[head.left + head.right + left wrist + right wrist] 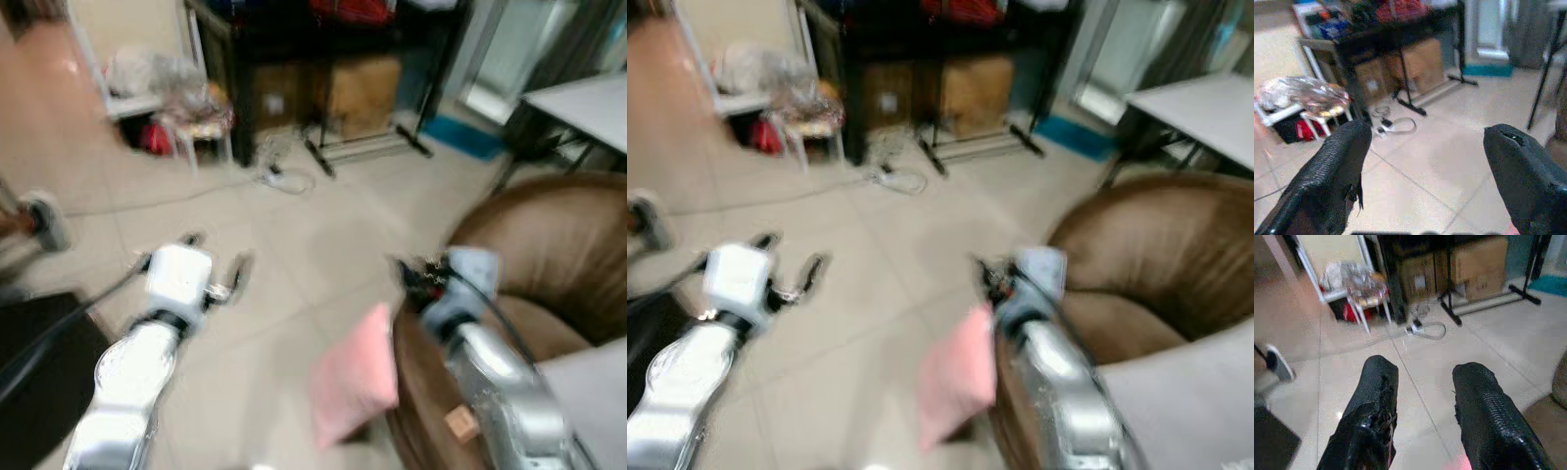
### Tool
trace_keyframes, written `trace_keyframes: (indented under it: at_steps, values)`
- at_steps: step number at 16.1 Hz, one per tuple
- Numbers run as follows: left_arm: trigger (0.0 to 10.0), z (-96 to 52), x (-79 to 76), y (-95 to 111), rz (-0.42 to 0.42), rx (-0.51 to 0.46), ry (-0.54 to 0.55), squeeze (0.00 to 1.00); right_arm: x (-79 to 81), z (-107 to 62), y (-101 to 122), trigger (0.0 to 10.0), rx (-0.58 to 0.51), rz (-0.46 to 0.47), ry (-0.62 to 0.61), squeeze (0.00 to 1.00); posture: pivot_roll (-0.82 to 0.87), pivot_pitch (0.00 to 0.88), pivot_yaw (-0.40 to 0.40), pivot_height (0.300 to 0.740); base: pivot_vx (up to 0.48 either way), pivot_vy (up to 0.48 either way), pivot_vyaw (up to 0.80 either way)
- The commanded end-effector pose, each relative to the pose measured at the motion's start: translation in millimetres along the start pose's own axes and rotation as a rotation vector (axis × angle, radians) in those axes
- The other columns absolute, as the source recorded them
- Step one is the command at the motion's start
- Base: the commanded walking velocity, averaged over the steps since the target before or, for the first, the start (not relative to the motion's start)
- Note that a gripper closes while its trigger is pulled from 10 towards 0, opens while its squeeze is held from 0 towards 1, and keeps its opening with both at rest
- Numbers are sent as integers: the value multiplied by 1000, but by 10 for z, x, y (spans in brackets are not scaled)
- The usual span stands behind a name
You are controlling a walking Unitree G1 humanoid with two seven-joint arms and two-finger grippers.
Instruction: Move the pillow to the sofa from floor
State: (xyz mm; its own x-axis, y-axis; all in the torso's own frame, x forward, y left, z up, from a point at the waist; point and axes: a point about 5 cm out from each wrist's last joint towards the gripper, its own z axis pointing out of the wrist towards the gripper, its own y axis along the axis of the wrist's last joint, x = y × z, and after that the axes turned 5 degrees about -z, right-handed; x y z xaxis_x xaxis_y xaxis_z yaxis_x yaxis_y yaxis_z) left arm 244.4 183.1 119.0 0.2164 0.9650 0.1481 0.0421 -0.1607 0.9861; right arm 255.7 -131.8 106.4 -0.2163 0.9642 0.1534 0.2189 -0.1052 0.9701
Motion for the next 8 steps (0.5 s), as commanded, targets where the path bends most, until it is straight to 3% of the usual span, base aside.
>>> trace_keyframes:
  at_steps: [1,5,8]
  values:
    - [10000,43,-89,65,-5,-31,-35,0,-145,-47,-7,10000,8,-15,-59,0,16,0,-59,740,341,0,0]
    - [10000,68,-70,76,2,-35,-39,0,-204,-50,16,10000,-17,-8,-105,0,13,0,-52,740,341,0,0]
    - [10000,84,-68,44,32,-18,-37,0,-225,-57,4,10000,-8,-13,-117,0,6,0,-45,735,0,0,0]
